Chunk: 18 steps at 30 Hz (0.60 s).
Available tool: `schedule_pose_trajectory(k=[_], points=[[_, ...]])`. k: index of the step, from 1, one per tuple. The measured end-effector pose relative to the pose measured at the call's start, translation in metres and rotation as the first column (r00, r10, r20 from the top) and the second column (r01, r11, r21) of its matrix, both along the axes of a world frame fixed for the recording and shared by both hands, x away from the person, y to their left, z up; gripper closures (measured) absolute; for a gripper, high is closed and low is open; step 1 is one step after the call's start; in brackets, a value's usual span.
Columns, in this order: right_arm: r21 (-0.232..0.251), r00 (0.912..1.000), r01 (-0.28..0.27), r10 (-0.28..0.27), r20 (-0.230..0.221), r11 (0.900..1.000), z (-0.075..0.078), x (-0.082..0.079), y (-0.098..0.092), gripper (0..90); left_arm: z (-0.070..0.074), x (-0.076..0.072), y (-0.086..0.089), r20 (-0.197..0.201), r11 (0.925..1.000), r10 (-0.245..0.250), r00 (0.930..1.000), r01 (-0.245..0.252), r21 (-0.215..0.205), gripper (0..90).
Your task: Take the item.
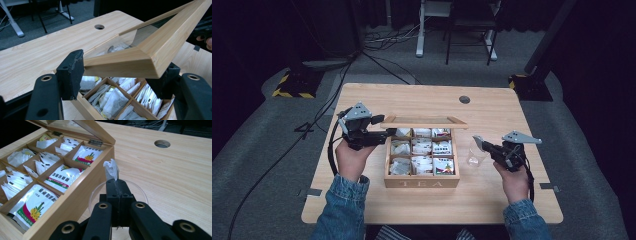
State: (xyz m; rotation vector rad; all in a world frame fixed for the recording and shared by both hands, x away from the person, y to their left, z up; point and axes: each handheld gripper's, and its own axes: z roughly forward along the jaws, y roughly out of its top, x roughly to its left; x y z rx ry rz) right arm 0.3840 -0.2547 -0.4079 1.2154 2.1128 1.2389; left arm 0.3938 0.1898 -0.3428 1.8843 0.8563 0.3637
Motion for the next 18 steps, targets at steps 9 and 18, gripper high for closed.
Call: schedule_pose_trajectory(k=[9, 18], points=[[0.009, 0.9999, 0.008, -0.008, -0.013, 1.0, -0.0056, 0.0003, -0.0006, 71.5, 0.0, 0.0, 0.0, 0.0, 1.0, 0.0, 1.0, 0.0, 0.0, 35.5], [-0.004, 0.9994, 0.036, -0.036, -0.002, 0.999, -0.0024, -0.0033, -0.0038, 61.5, -0.0001, -0.0001, 0.0, 0.0, 1.0, -0.001, 1.0, 0.001, 0.001, 35.5]])
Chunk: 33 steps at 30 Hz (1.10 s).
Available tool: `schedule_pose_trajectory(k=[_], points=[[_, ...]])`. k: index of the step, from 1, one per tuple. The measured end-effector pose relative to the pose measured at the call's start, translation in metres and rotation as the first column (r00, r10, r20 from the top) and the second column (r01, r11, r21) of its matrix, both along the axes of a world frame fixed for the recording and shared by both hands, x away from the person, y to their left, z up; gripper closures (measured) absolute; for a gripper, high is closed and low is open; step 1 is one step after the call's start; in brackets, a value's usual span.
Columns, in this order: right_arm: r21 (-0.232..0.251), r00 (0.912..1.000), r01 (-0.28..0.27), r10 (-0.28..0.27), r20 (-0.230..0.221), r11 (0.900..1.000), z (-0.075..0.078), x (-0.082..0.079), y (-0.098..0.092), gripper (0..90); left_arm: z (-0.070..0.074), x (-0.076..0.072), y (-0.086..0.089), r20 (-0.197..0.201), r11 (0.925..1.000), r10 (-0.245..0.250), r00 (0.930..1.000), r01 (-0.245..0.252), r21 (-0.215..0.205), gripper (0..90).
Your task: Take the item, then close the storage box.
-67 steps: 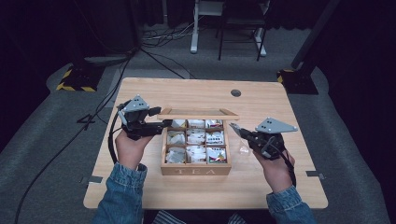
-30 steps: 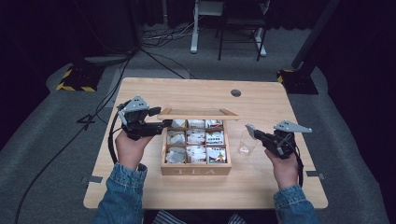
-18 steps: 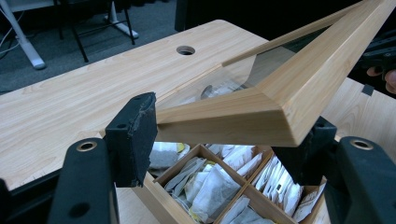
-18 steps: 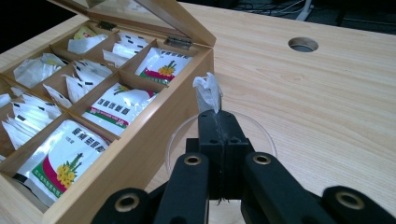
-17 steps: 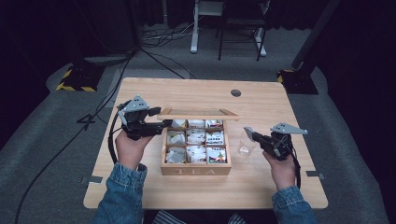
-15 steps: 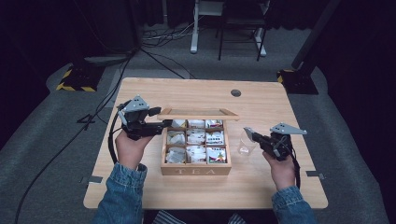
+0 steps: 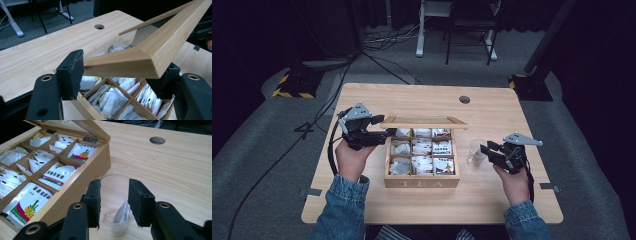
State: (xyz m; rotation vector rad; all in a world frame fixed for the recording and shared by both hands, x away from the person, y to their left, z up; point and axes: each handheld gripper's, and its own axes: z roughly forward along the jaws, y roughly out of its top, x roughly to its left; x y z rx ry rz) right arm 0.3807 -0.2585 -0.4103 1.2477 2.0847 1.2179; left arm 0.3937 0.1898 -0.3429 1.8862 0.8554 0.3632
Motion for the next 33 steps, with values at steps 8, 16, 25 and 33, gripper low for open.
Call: schedule_pose_trajectory(k=[8, 16, 25, 33], points=[[-0.004, 0.9997, 0.023, -0.023, 0.0, 1.0, 0.005, -0.002, -0.017, 57.8, 0.0, 0.001, 0.0, -0.003, 1.0, -0.002, 1.0, 0.002, -0.002, 35.5], [-0.027, 0.9985, 0.047, -0.048, -0.026, 0.999, 0.003, -0.003, -0.037, 56.2, 0.0, 0.0, 0.0, -0.006, 1.0, -0.005, 1.0, 0.005, 0.004, 35.5], [-0.062, 0.9938, 0.086, -0.09, -0.065, 0.994, -0.007, -0.005, -0.058, 53.9, 0.0, -0.001, 0.0, -0.013, 0.9999, -0.006, 0.9999, 0.006, 0.009, 35.5], [-0.133, 0.9885, 0.095, -0.109, -0.105, 0.987, -0.031, -0.002, -0.07, 50.0, -0.001, -0.003, 0.0, -0.021, 0.9998, -0.005, 0.9998, 0.005, 0.019, 35.4]])
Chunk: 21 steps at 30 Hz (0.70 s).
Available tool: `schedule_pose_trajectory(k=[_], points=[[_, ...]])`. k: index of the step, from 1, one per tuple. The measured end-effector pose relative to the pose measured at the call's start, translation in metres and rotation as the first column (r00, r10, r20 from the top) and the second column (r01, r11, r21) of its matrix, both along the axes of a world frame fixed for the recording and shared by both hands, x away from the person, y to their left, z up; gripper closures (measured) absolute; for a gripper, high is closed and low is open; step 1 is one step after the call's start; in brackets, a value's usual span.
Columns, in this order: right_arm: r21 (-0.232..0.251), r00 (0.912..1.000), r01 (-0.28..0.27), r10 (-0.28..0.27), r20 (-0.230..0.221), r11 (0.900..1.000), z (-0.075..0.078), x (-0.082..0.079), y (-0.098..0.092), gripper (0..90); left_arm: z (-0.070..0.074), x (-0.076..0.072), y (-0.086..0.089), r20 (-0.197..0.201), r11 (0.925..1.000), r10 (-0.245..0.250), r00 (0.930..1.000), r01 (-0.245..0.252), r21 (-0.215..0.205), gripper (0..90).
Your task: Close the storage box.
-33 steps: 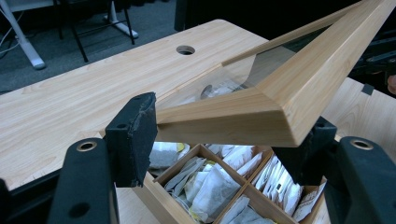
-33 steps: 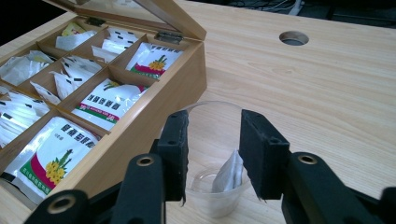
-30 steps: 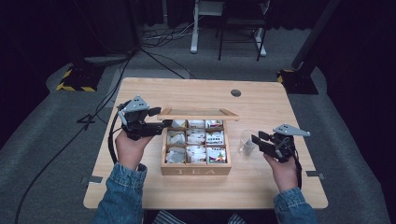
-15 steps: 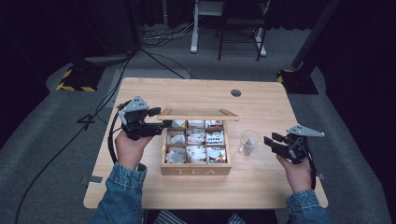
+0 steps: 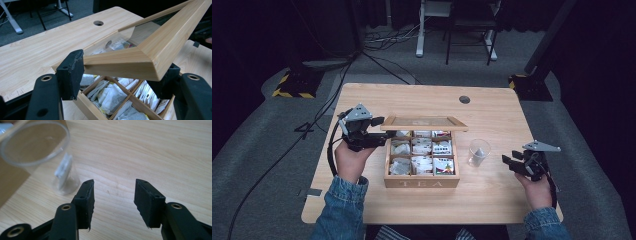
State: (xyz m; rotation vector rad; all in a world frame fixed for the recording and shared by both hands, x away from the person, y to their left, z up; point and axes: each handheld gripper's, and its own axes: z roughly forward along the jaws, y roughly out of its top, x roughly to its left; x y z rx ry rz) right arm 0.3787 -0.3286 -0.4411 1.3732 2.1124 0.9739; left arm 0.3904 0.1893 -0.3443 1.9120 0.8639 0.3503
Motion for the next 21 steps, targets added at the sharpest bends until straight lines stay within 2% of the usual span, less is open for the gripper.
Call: schedule_pose_trajectory(k=[5, 7, 15, 21], points=[[-0.023, 0.9997, -0.003, 0.002, -0.025, 1.0, -0.013, 0.003, -0.006, 48.1, 0.0, -0.001, 0.0, -0.004, 1.0, 0.0, 1.0, 0.0, 0.006, 35.5], [-0.057, 0.9995, -0.017, 0.015, -0.026, 0.998, -0.021, 0.003, -0.009, 47.4, -0.001, -0.002, 0.0, -0.002, 0.9999, -0.001, 1.0, 0.001, 0.012, 35.4], [-0.061, 0.9981, -0.018, 0.015, -0.06, 0.998, -0.039, 0.004, -0.015, 47.6, -0.003, -0.006, -0.001, -0.021, 0.9996, -0.007, 0.9997, 0.008, 0.027, 35.5], [-0.068, 0.9974, -0.029, 0.025, -0.068, 0.997, -0.044, 0.008, -0.014, 47.6, -0.005, -0.013, -0.001, -0.032, 0.9991, -0.009, 0.9995, 0.01, 0.041, 35.5]])
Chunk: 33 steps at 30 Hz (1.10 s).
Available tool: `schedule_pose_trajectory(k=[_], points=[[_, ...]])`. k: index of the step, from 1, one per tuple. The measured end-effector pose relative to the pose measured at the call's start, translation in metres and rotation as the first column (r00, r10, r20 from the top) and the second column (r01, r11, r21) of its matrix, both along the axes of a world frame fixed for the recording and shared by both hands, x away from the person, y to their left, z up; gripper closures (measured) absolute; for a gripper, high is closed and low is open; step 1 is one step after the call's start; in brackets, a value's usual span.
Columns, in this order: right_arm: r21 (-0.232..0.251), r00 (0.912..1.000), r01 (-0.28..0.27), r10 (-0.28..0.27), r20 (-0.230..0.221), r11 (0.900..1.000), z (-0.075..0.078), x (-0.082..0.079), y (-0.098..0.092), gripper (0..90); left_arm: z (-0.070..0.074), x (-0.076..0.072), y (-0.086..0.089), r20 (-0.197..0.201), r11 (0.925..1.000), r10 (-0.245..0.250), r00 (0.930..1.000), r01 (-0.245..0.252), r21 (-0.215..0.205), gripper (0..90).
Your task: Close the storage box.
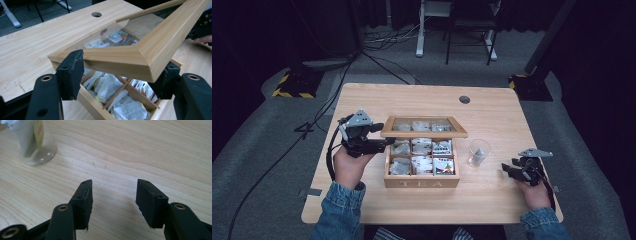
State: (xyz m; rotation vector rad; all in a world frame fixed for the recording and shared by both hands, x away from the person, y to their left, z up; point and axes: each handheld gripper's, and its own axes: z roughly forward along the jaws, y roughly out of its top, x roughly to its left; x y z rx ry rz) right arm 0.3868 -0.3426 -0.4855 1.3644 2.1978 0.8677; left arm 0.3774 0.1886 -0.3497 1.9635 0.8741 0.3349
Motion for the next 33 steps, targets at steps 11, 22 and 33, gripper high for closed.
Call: schedule_pose_trajectory(k=[11, 22, 33], points=[[0.004, 0.9997, -0.023, 0.023, -0.002, 1.0, -0.002, 0.008, 0.004, 47.7, -0.007, -0.012, -0.001, -0.033, 0.9997, 0.002, 0.9994, -0.001, 0.025, 35.5], [0.009, 0.9995, -0.03, 0.03, 0.0, 1.0, -0.001, 0.012, 0.005, 47.6, -0.016, -0.023, -0.003, -0.073, 0.9989, 0.012, 0.9972, -0.008, 0.046, 35.9], [0.012, 0.9991, -0.043, 0.043, 0.004, 0.999, 0.0, 0.014, 0.005, 47.6, -0.023, -0.031, -0.003, -0.103, 0.9981, 0.007, 0.9947, -0.001, 0.062, 36.8]])
